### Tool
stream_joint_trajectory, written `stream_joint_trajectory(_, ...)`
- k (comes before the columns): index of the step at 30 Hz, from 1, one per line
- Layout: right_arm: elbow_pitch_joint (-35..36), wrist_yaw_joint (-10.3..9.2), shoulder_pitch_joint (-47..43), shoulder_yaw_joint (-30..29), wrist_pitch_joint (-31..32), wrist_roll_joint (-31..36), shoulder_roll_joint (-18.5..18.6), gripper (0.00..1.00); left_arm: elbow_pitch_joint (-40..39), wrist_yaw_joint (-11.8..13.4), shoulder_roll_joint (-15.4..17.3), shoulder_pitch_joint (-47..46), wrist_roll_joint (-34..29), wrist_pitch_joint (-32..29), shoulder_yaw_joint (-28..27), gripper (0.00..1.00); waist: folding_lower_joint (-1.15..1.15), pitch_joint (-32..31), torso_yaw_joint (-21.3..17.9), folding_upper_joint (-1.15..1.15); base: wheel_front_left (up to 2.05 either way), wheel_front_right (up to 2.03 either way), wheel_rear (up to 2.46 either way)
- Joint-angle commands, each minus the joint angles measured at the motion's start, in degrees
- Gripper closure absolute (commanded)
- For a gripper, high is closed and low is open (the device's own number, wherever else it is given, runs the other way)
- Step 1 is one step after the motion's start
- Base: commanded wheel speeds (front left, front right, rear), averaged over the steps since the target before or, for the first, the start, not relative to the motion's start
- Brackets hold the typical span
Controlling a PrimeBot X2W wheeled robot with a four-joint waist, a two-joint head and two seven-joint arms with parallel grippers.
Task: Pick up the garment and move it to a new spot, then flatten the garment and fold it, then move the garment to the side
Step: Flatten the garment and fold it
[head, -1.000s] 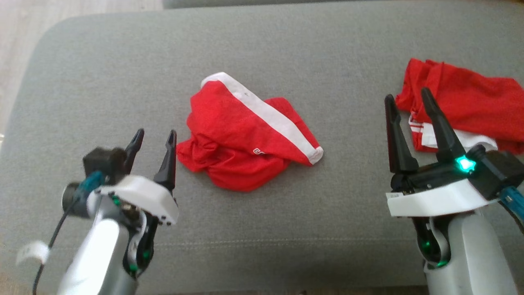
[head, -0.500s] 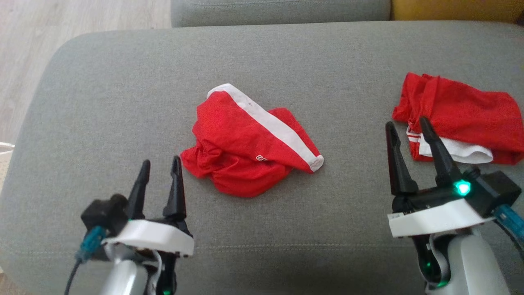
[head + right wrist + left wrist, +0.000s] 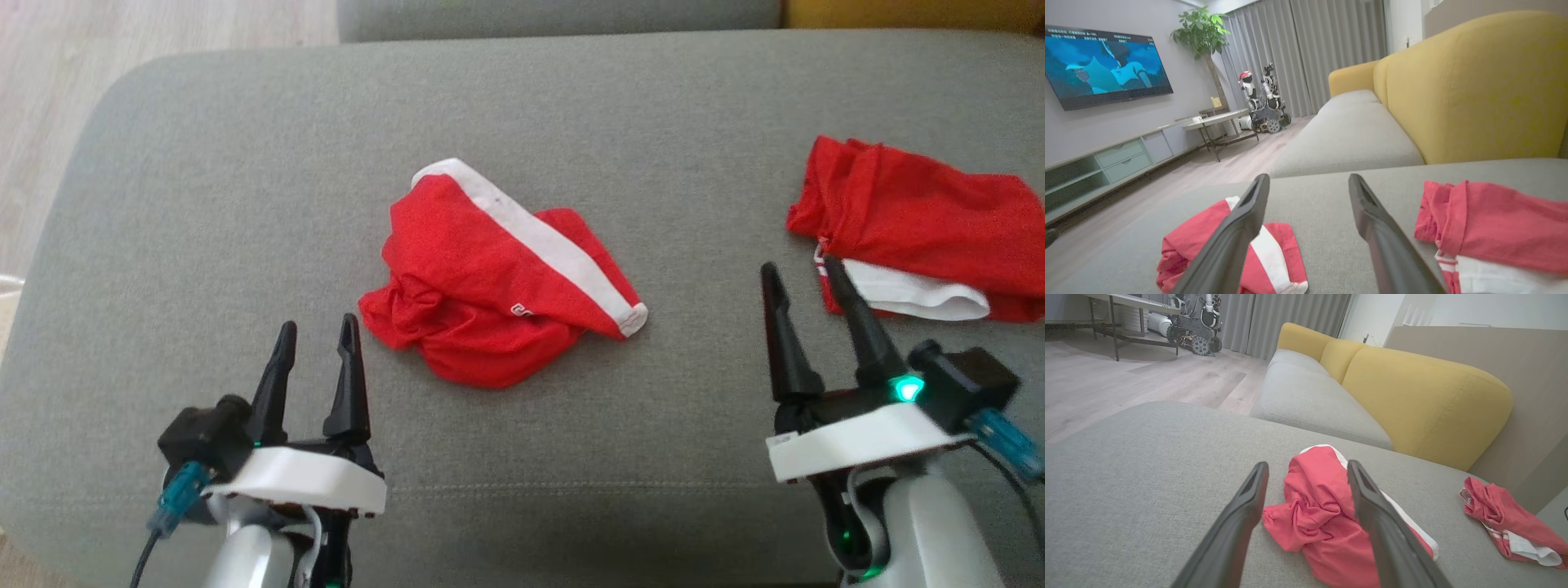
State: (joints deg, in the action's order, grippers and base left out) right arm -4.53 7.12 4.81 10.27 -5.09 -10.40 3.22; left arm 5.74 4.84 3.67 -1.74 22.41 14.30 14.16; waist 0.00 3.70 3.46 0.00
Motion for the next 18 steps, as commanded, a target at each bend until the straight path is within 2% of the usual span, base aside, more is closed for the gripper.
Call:
stream_joint_trajectory(1,0.3,0.36,2.6,1.5,0.6,-0.8,-0.3,0.0,-2.0,-0.3,-0.2,-1.8,-0.6,0.7,-2.0,0.0,0.0,0.8,0.6,0.0,0.0,0.0,0.0)
stream_joint_trajectory(5,-4.8,0.36,4.9,2.2,2.0,-2.7,-0.3,0.0,-2.1,-0.9,-0.5,-2.4,-1.3,0.7,-1.8,0.0,0.0,2.3,2.0,0.0,0.0,0.0,0.0)
stream_joint_trajectory(18,-26.4,0.36,13.7,5.1,3.3,3.1,0.5,0.0,-2.9,-1.4,-0.8,-3.8,-1.2,0.7,-1.0,0.0,0.0,5.8,6.6,0.0,0.0,0.0,0.0)
